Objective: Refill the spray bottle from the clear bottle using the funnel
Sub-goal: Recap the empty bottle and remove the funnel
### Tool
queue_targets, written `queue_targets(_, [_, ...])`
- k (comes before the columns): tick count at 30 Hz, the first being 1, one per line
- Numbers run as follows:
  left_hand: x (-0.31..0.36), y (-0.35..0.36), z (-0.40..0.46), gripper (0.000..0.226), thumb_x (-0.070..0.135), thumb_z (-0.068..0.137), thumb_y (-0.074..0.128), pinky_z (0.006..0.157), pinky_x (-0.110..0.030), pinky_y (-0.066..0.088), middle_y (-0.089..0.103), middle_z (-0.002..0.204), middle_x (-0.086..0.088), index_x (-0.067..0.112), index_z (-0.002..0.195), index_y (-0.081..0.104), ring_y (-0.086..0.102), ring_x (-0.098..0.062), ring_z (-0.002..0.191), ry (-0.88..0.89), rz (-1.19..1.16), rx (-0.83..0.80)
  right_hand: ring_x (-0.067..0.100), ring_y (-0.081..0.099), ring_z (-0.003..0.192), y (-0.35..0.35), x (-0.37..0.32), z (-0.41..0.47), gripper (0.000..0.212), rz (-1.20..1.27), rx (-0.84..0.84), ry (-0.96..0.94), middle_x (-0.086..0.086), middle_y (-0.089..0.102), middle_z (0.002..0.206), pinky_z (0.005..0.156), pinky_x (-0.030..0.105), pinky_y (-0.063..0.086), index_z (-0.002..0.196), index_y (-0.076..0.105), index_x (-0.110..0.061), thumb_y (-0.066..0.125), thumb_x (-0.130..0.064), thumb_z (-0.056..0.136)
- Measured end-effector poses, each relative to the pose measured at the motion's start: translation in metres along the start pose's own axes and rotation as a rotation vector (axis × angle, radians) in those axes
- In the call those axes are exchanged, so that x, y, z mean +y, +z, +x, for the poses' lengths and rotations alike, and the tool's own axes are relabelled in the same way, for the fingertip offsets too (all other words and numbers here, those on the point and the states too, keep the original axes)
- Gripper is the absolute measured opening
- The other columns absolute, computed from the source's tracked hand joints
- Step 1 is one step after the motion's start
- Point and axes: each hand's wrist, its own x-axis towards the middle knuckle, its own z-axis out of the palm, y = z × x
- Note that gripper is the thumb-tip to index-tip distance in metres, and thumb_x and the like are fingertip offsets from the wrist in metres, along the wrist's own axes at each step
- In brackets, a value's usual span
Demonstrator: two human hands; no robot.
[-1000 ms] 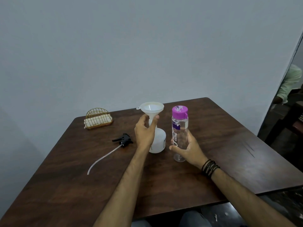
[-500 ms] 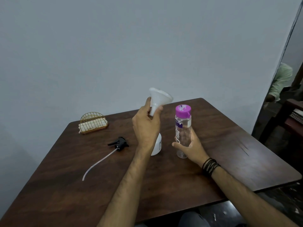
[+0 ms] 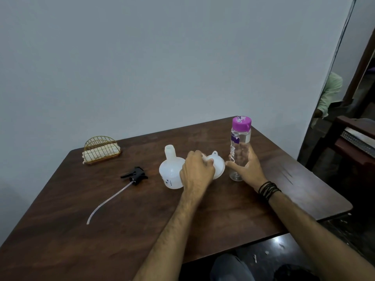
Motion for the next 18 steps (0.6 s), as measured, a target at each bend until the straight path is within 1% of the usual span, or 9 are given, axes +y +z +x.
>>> queue_targets(2, [-0.007,0.01,0.001,0.022,0.034,0.091,0.064,0.08,-0.038,0.054,0.061,0.113,0.002,0.017,0.104,0.066,0.063,-0.02,0.095,-0.017,0.031,-0.048,0.013,0.068,0.106,-0.006,0.006,0.006,0.066,-0.012,0.013,0.006,-0.005,0.07,0.112,0.097,0.039,0.054,0.126,0.048,-0.03,0.087,-0.023,0.074])
queue_targets(4, [-0.013,0.024,-0.001,0.026,0.041,0.091,0.064,0.079,-0.037,0.052,0.061,0.108,0.002,0.016,0.101,0.065,0.062,-0.019,0.094,-0.004,0.022,-0.089,0.01,0.067,0.105,-0.011,0.008,0.01,0.064,-0.024,0.014,0.013,-0.007,0.069,0.11,0.095,0.035,0.053,0.126,0.048,-0.03,0.087,-0.026,0.075])
queue_targets(7, [-0.019,0.043,-0.007,0.031,0.045,0.09,0.066,0.075,-0.03,0.047,0.065,0.103,0.003,0.016,0.103,0.066,0.061,-0.015,0.094,0.024,-0.097,-0.066,0.007,0.064,0.106,-0.014,0.009,0.018,0.063,-0.034,-0.003,0.04,-0.008,0.067,0.11,0.092,0.028,0.051,0.125,0.045,-0.031,0.085,-0.035,0.077])
queue_targets(9, [-0.021,0.052,-0.012,0.033,0.043,0.091,0.066,0.076,-0.026,0.042,0.064,0.11,0.004,0.016,0.111,0.066,0.058,-0.011,0.1,0.043,-0.169,-0.059,0.01,0.062,0.107,-0.015,0.015,0.025,0.064,-0.067,-0.008,0.062,-0.004,0.064,0.114,0.09,0.027,0.049,0.126,0.041,-0.026,0.082,-0.04,0.079])
queue_targets(12, [-0.022,0.061,-0.01,0.035,0.039,0.094,0.062,0.081,-0.024,0.039,0.064,0.12,0.001,0.015,0.119,0.065,0.059,-0.014,0.11,0.059,-0.185,-0.092,0.014,0.054,0.112,-0.014,0.03,0.036,0.067,-0.216,-0.035,0.093,0.0,0.05,0.127,0.084,0.023,0.046,0.128,0.039,-0.018,0.078,-0.045,0.082])
queue_targets(14, [-0.019,0.067,0.0,0.035,0.04,0.095,0.06,0.085,-0.028,0.044,0.068,0.119,0.001,0.016,0.119,0.066,0.062,-0.016,0.109,0.078,-0.161,-0.103,0.016,0.054,0.113,-0.012,0.038,0.048,0.067,-0.253,-0.052,0.101,0.003,0.047,0.13,0.085,0.026,0.05,0.128,0.04,-0.018,0.078,-0.047,0.081])
queue_targets(16, [-0.016,0.074,0.017,0.036,0.043,0.095,0.059,0.097,-0.04,0.048,0.07,0.118,0.001,0.018,0.12,0.065,0.063,-0.019,0.109,0.057,-0.155,-0.097,0.012,0.056,0.103,-0.009,0.04,0.064,0.065,-0.258,-0.069,0.11,0.004,0.048,0.127,0.078,0.019,0.048,0.128,0.044,-0.02,0.079,-0.045,0.08])
queue_targets(17, [-0.013,0.079,0.027,0.039,0.044,0.095,0.058,0.101,-0.045,0.047,0.069,0.121,-0.001,0.018,0.123,0.062,0.063,-0.021,0.111,0.024,-0.163,-0.106,0.009,0.056,0.097,-0.009,0.04,0.075,0.064,-0.264,-0.063,0.121,0.004,0.05,0.126,0.073,0.015,0.044,0.128,0.047,-0.02,0.08,-0.043,0.08])
queue_targets(18, [-0.011,0.084,0.036,0.042,0.046,0.096,0.057,0.1,-0.047,0.048,0.068,0.123,-0.003,0.018,0.127,0.058,0.061,-0.025,0.113,-0.022,-0.165,-0.125,0.009,0.057,0.095,-0.008,0.042,0.084,0.063,-0.27,-0.048,0.134,0.004,0.052,0.124,0.07,0.015,0.042,0.128,0.05,-0.019,0.082,-0.042,0.079])
